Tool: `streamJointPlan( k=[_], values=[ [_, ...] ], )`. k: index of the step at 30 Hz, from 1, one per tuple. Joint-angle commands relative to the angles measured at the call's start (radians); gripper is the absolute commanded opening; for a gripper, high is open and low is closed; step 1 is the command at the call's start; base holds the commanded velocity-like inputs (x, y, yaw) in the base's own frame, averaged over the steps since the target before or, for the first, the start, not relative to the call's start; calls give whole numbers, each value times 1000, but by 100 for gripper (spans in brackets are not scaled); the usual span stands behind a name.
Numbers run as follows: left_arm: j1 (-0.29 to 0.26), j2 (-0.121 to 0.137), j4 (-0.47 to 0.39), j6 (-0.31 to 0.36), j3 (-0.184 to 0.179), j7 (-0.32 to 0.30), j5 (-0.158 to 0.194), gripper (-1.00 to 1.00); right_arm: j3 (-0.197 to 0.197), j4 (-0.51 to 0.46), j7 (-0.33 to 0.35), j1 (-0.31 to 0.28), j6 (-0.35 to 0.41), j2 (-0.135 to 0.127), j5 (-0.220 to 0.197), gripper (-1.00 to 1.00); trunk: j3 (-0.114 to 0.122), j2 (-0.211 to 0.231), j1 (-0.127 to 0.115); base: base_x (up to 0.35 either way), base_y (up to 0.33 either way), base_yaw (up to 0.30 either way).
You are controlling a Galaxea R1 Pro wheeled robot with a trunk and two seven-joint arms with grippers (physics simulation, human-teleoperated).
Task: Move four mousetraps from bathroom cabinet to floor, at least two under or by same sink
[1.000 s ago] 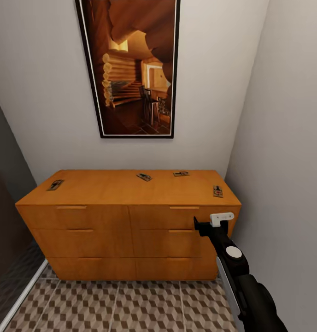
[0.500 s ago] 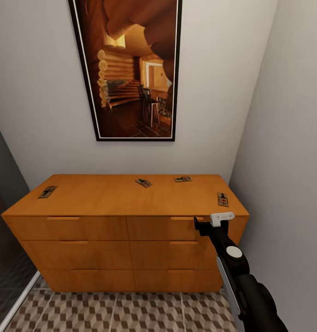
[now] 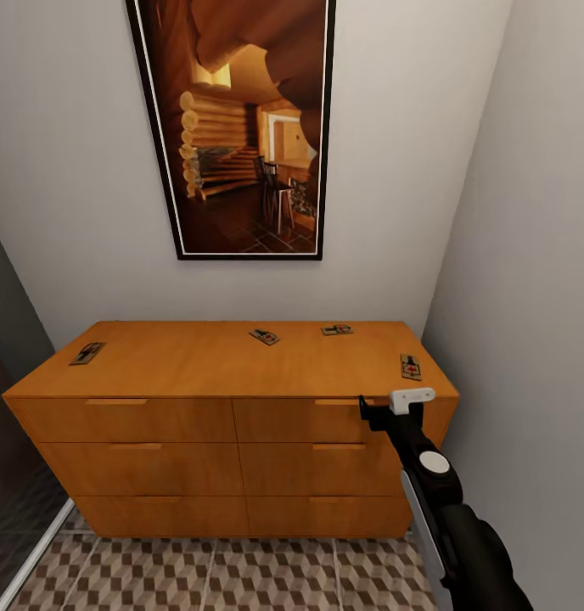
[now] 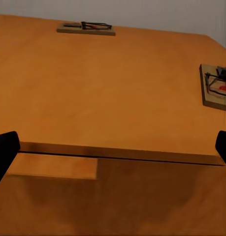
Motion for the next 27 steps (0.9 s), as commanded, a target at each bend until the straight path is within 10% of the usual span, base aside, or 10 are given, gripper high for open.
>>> streamJointPlan(
  k=[1,17,27],
  values=[
    [-1,0,3,-6,-4,0,0,100,0,-8,-3,-1,7,0,10,100,-1,-1,0,0,0,0],
    [-1,0,3,-5,-4,0,0,100,-12,-27,-4,-1,11,-4,12,100,-1,-1,0,0,0,0],
    [-1,0,3,-5,-4,0,0,100,-132,-28,-3,-1,12,-4,10,100,-1,-1,0,0,0,0]
  ],
)
